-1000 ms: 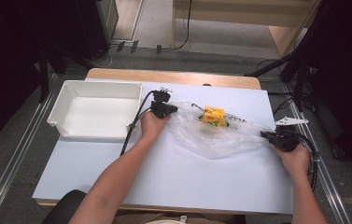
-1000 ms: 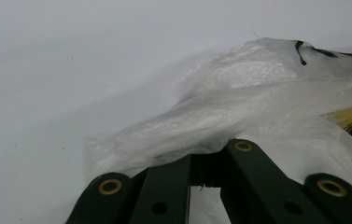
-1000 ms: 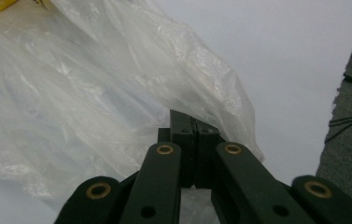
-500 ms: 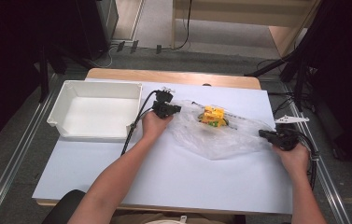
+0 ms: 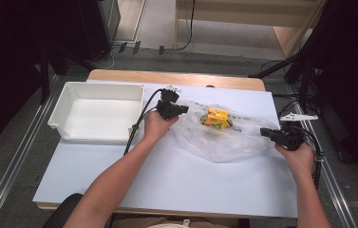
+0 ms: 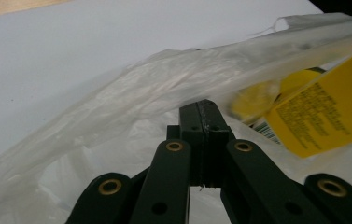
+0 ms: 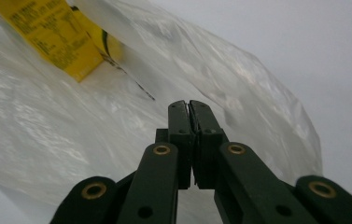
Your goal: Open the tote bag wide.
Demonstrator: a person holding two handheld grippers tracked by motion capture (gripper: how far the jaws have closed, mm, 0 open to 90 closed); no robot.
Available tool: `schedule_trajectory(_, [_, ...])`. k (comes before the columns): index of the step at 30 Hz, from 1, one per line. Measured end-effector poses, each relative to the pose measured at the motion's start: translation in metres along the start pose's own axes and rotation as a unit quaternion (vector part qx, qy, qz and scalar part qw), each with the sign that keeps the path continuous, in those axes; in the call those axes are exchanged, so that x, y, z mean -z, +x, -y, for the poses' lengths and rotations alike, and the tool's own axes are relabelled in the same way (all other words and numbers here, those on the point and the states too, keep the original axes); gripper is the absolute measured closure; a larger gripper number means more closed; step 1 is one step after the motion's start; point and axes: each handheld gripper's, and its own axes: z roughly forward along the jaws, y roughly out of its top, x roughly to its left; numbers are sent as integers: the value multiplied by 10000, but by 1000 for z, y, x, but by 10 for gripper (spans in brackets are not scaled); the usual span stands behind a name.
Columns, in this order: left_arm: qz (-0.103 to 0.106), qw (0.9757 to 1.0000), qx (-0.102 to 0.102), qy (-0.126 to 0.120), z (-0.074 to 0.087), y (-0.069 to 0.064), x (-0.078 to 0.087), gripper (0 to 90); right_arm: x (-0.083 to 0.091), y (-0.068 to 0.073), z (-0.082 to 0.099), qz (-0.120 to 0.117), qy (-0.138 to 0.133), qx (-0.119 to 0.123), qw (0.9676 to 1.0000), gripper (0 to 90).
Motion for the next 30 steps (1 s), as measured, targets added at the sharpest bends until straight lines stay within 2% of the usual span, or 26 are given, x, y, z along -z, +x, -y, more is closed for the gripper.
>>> schedule_trajectory(12, [176,9993,-334,-40,-7,-27,20,900,8,30,-21,-125,-143,258,9995,889])
schedule_trajectory(18, [361,9984,-435,-57,-8,-43,24,900,6,43,-30,-198,-193,467,9985,884])
schedule_trajectory(22, [412,9979,-494,-22,-9,-52,23,900,1,49,-38,-223,-156,535,9982,885])
schedule_trajectory(24, [365,9980,-525,-21,-10,-55,22,900,-3,51,-43,-250,-158,558,9980,888])
schedule_trajectory(30, [338,9982,-477,113,-9,-53,10,900,-14,56,-56,-208,-208,750,9968,888])
